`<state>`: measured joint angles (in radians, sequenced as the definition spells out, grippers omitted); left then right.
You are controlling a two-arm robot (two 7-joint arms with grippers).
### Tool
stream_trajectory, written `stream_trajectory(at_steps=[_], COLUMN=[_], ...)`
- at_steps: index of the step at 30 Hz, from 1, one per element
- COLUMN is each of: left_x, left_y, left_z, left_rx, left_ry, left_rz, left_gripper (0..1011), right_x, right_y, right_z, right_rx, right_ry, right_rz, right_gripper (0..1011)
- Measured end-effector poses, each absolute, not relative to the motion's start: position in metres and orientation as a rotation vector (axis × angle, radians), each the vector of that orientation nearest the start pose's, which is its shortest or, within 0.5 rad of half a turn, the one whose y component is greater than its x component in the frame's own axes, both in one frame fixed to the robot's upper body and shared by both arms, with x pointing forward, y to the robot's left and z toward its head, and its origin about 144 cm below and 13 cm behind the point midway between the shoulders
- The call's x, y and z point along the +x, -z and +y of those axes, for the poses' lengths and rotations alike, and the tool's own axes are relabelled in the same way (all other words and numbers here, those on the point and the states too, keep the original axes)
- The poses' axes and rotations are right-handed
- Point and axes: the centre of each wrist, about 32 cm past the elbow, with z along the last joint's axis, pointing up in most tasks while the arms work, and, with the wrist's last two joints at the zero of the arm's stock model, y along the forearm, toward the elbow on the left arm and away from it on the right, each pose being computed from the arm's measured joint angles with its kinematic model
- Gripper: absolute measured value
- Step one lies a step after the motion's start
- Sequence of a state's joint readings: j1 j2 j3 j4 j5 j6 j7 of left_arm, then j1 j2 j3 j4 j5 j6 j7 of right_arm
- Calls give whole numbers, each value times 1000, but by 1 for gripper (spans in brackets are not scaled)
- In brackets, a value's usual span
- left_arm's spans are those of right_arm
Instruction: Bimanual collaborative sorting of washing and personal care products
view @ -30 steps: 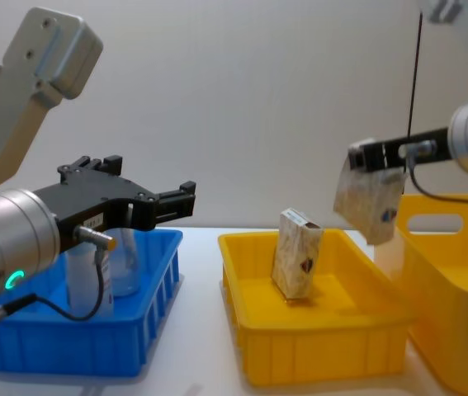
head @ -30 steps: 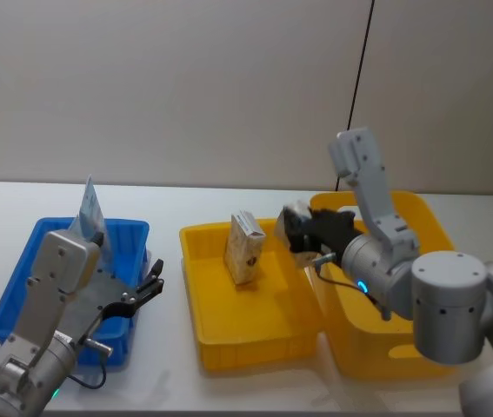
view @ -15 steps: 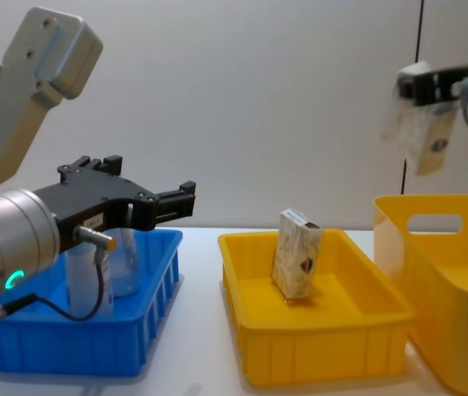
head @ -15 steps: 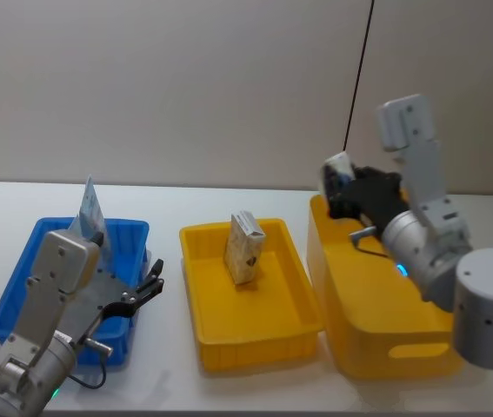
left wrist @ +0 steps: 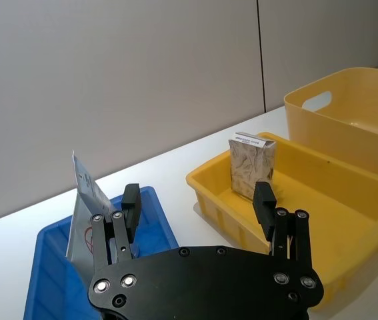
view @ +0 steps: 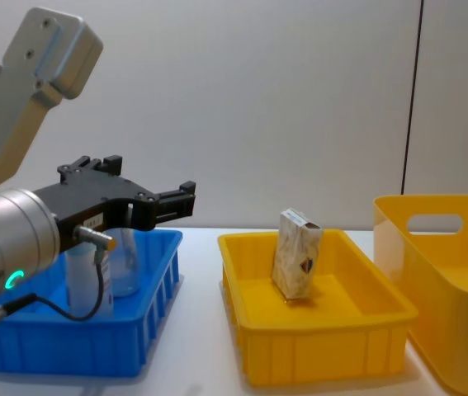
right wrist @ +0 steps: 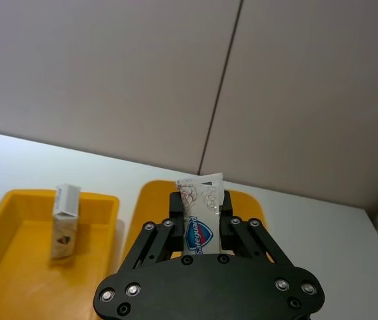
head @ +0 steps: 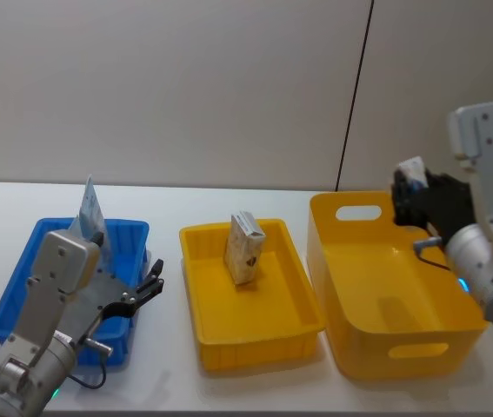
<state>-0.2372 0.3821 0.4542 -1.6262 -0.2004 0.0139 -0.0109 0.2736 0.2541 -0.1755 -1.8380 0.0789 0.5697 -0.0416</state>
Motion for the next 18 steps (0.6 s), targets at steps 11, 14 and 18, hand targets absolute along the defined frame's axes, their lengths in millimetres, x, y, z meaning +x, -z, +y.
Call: stream_trajectory(at_steps=[11, 14, 18], left_x=[492, 492, 492], left_y=[-1204, -1204, -1204], left_z=[198, 198, 198], left_rx=[61, 61, 61], left_ry=[-1124, -1124, -1124], left_rz=[-268, -268, -268], left_gripper=[1001, 1001, 1001], right_x=[484, 482, 481], right_y=[-1297, -1293, -1287], right_z=[-251, -256, -262], right_rx=[-214, -197, -174], right_ry=[1506, 1494, 1476], right_rz=[-111, -123, -146], right_gripper=[568, 713, 829])
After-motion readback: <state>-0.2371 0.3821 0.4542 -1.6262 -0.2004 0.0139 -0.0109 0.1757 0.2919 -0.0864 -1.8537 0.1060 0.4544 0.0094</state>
